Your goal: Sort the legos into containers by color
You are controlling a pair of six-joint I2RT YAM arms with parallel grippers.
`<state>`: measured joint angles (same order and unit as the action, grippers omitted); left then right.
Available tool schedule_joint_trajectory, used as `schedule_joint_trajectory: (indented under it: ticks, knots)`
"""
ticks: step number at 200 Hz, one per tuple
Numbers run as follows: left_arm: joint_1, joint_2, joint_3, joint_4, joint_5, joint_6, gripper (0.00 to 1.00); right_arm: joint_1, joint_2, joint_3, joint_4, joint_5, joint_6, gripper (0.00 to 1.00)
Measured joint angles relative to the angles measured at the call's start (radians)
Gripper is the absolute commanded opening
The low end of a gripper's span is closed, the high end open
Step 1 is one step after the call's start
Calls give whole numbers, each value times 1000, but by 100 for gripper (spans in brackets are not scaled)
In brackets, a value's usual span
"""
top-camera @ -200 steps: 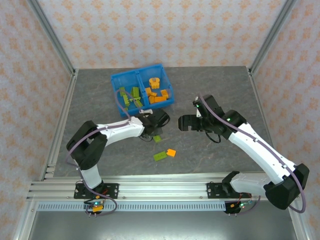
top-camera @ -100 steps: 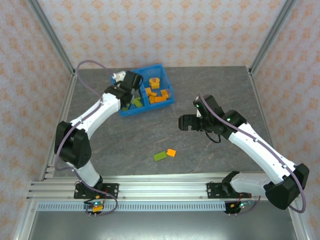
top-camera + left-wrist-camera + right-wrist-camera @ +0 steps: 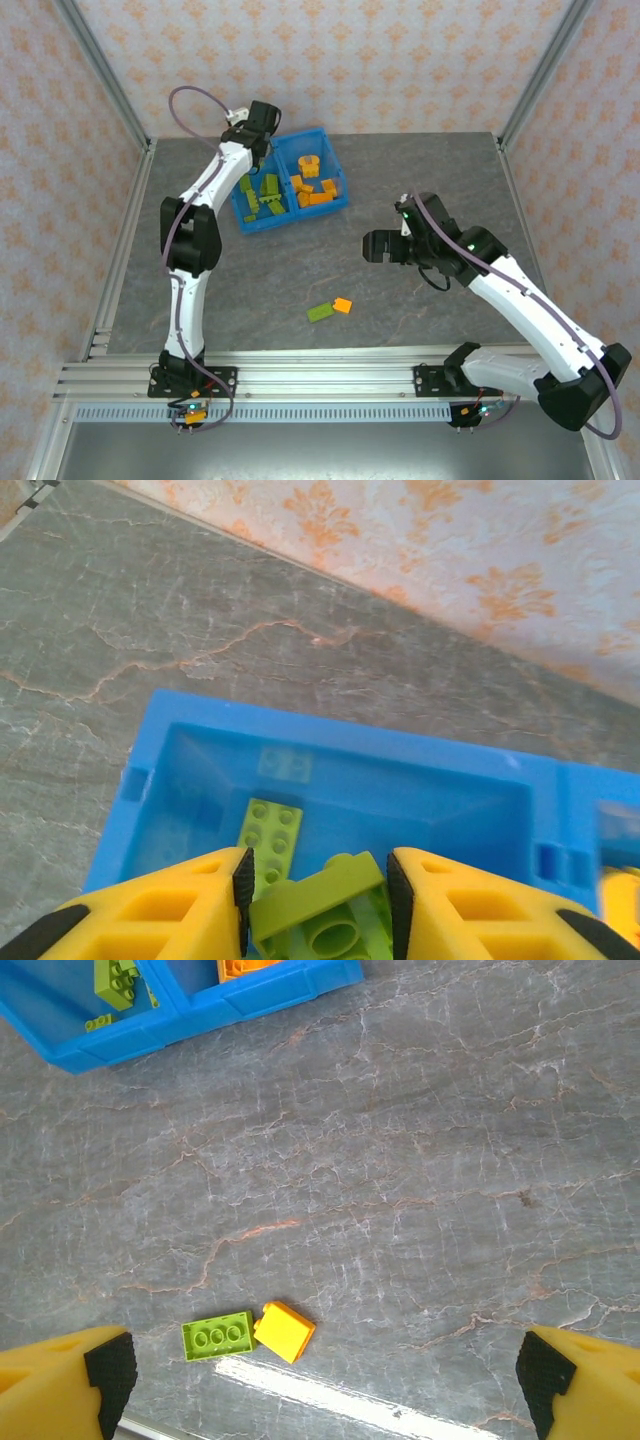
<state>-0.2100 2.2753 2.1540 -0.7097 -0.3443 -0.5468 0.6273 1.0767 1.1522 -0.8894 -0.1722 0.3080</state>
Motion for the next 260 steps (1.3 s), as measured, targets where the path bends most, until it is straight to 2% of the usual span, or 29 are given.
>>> schedule_joint_trajectory:
  ticks: [39, 76, 103, 137, 149, 168, 176, 198, 235, 260]
  knots:
    - [21, 23, 77, -54, 18, 51, 52, 0, -3, 0, -2, 1, 6, 99]
    - [18, -57, 15, -58, 55, 68, 55, 0, 16, 0, -1, 0, 6, 99]
    - [6, -265, -158, -33, 111, 78, 55, 0, 39, -1, 0, 1, 7, 98]
    - [-64, -694, -479, 98, 211, 161, 57, 0, 76, -29, 14, -8, 45, 96]
    - [-93, -846, -581, 151, 267, 218, 61, 0, 95, -56, 35, -25, 80, 95]
    - [-105, -1062, -744, 219, 372, 334, 75, 0, 143, -111, 90, -60, 161, 92]
    - [-104, -1130, -807, 231, 415, 383, 83, 0, 169, -139, 121, -76, 202, 91]
    - [-119, -1264, -943, 202, 541, 576, 99, 14, 254, -203, 191, -114, 307, 89]
    - [-171, -1377, -1110, 62, 736, 880, 100, 97, 377, -208, 225, -120, 419, 90]
    - [-189, -1471, -1222, -6, 830, 1066, 100, 142, 453, -188, 216, -121, 470, 90]
